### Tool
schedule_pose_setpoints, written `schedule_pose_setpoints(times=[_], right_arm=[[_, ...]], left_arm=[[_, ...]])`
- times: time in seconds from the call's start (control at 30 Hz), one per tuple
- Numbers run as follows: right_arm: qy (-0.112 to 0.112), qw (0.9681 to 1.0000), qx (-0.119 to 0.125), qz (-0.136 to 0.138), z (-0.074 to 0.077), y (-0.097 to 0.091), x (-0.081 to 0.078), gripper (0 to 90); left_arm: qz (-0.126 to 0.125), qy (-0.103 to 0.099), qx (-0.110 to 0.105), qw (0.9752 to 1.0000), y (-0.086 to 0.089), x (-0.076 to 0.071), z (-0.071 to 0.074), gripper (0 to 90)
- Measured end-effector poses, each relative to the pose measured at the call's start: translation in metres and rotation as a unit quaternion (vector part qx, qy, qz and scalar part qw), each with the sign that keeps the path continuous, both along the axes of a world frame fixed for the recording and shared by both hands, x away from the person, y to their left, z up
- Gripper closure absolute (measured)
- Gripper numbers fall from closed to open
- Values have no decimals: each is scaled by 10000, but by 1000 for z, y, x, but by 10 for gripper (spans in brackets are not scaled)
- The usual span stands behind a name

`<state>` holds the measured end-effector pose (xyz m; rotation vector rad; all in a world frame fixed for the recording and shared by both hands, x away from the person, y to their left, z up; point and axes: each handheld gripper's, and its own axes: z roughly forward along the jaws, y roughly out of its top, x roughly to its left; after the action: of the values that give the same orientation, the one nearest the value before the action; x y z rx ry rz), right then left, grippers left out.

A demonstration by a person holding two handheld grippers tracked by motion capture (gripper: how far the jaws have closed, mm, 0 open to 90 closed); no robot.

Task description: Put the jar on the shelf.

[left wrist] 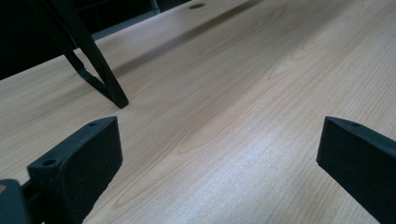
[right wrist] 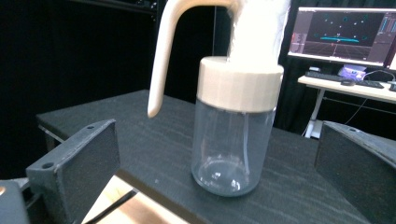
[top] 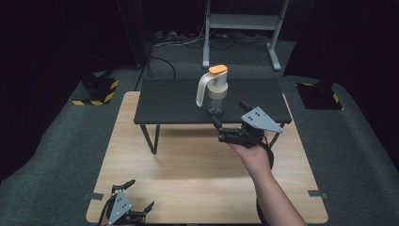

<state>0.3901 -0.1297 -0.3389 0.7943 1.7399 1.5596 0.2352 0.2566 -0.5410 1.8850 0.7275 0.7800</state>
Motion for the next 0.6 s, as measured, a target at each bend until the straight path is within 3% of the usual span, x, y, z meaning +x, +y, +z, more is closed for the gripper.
schedule_pose_setpoints(times=[0.43,0.6], right_arm=[[26,9996,-275,38,-19,-10,-23,0],[66,9993,-357,23,-35,-16,-34,0]], left_arm=[[-2,-4,34,10000,-1,0,0,7],[-8,-14,67,10000,-1,0,0,7]])
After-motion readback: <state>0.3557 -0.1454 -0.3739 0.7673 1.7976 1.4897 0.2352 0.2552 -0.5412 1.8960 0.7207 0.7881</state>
